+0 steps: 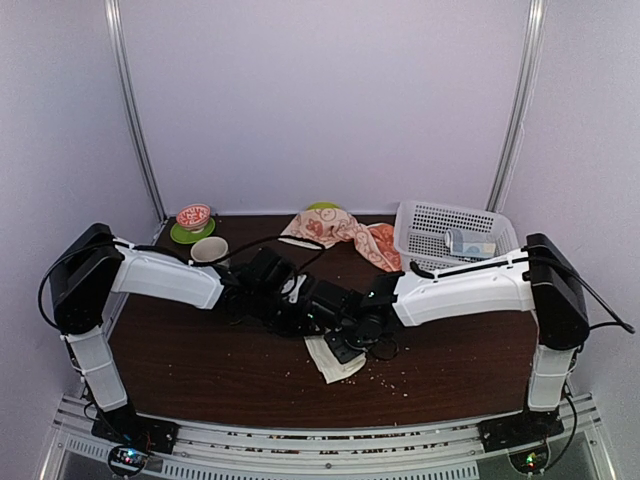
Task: Roll the towels
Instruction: Roll the towel at the center of the board.
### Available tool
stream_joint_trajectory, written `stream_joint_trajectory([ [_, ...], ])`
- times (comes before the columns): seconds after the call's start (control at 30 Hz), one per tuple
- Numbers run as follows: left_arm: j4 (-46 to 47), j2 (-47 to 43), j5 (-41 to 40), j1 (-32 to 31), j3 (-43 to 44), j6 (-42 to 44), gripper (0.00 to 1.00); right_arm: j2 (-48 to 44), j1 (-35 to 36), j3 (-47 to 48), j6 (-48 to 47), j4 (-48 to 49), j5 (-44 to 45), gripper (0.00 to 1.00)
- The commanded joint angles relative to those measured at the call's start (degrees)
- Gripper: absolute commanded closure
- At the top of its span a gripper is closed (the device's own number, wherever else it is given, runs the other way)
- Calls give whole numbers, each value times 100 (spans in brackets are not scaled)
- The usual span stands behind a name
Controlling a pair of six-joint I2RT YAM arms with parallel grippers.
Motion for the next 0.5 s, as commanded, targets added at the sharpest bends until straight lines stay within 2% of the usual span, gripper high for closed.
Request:
stream_joint_trajectory([
  [0.0,495,177,45,-8,67,-97,75,121,42,129,142,-50,125,100],
  [0.4,740,811,102,-8,85,-218,87,1,44,93,177,235,-382,100],
  [0.47,767,874,112,-8,93,-241,88,-71,30,70,176,300,-506,91],
])
